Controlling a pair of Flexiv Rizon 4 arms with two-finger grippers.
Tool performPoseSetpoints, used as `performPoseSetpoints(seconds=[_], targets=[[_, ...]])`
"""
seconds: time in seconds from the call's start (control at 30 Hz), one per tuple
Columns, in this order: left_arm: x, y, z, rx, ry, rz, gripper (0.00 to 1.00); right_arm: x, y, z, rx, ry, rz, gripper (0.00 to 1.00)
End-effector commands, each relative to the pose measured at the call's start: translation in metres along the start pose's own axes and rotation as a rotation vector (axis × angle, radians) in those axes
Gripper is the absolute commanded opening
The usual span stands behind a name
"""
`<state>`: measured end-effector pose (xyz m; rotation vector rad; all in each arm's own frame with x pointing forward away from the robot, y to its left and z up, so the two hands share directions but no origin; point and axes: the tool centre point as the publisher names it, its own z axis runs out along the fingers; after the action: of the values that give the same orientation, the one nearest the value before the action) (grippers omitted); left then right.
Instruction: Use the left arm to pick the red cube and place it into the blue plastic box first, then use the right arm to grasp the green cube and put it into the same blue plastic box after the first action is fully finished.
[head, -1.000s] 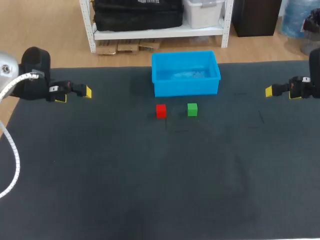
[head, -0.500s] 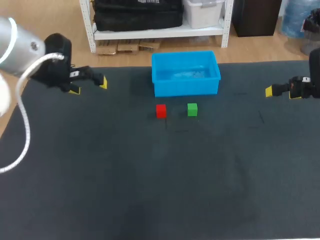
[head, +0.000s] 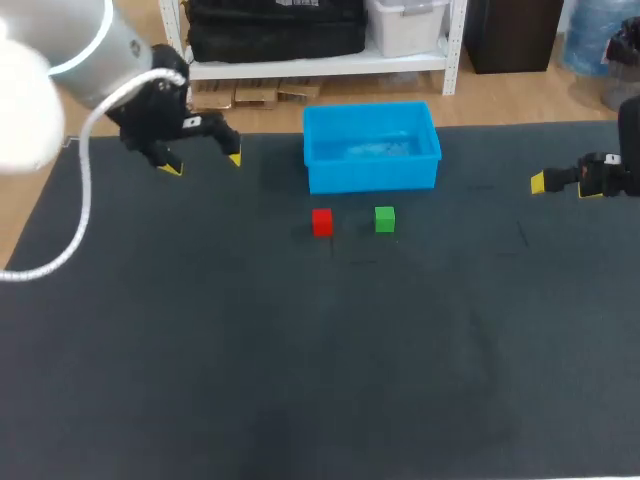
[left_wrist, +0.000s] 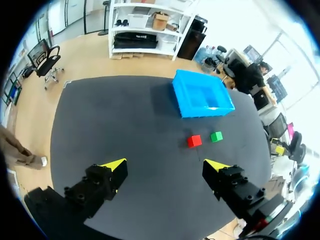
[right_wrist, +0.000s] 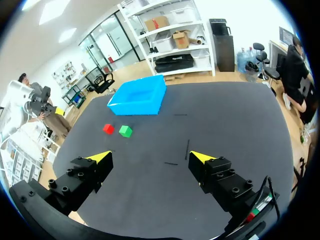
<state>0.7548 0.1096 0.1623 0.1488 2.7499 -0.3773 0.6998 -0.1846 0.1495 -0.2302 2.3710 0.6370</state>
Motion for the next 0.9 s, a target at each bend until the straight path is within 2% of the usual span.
performPoseSetpoints(seconds=[0.03, 0.63, 0.9], targets=[[-0.014, -0.008, 0.004, -0.202, 0.152, 0.007, 1.0, 0.0, -0.001, 0.0, -0.002, 0.001, -0.001, 1.0], [-0.027, -0.04, 0.026, -0.211, 0.254, -0.002, 1.0, 0.0, -0.001, 0.0, -0.002, 0.001, -0.001, 1.0], [-0.037, -0.047, 0.038, -0.209, 0.273, 0.005, 1.0, 0.0, -0.001, 0.0, -0.002, 0.001, -0.001, 1.0]])
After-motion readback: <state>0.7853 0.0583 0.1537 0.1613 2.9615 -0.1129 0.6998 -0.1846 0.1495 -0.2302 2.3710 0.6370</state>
